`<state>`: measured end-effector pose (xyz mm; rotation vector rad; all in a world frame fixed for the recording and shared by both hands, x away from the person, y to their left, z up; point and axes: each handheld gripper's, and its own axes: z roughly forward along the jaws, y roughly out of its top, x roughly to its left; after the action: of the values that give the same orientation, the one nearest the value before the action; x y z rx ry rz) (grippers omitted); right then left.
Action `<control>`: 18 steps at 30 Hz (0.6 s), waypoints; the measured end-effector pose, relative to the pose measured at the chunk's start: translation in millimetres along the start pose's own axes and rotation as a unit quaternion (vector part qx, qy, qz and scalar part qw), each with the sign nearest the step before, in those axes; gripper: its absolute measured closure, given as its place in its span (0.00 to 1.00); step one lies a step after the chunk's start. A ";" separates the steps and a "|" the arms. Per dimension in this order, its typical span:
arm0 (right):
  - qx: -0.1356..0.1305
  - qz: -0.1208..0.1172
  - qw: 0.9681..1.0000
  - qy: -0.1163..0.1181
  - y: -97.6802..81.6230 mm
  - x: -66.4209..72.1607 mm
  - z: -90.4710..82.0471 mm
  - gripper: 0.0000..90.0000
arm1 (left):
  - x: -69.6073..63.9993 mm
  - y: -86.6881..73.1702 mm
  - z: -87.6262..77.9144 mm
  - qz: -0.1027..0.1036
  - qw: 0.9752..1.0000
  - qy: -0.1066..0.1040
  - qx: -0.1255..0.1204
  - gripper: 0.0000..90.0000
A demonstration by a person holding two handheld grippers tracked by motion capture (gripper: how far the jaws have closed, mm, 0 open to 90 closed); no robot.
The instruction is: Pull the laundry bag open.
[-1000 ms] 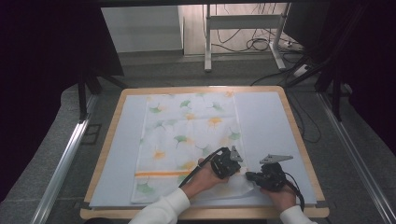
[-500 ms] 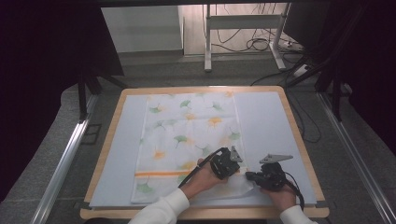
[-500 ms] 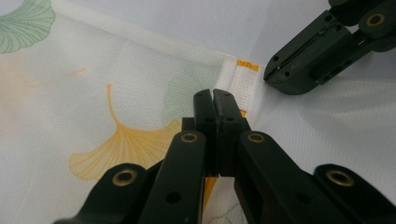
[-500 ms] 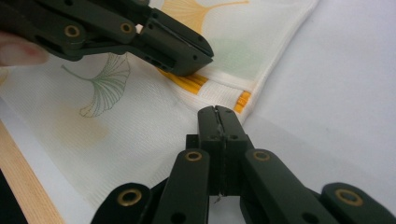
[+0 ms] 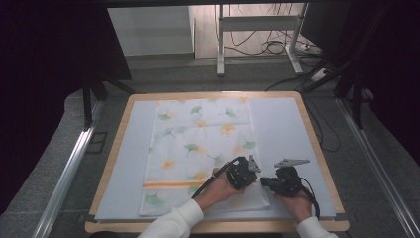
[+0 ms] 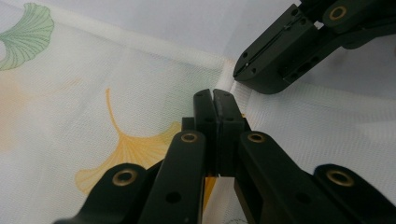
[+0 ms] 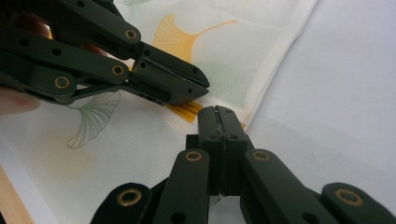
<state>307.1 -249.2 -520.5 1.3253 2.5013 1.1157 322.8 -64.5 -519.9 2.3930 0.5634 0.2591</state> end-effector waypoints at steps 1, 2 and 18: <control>0.000 0.001 1.000 0.001 0.0 -0.6 0.2 1.00 | -0.2 -0.1 -0.5 0.001 1.000 0.001 0.002 1.00; 0.001 0.001 1.000 0.003 0.0 -0.9 0.2 1.00 | -0.4 -0.2 -0.9 0.003 1.000 0.002 0.003 1.00; -0.003 0.001 1.000 0.007 -1.4 -1.9 0.5 1.00 | 7.6 -12.3 -11.5 -0.010 1.000 -0.006 0.008 1.00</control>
<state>307.5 -250.8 -522.3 1.3227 2.5048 1.1362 321.8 -46.1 -518.7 2.4017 0.5845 0.2321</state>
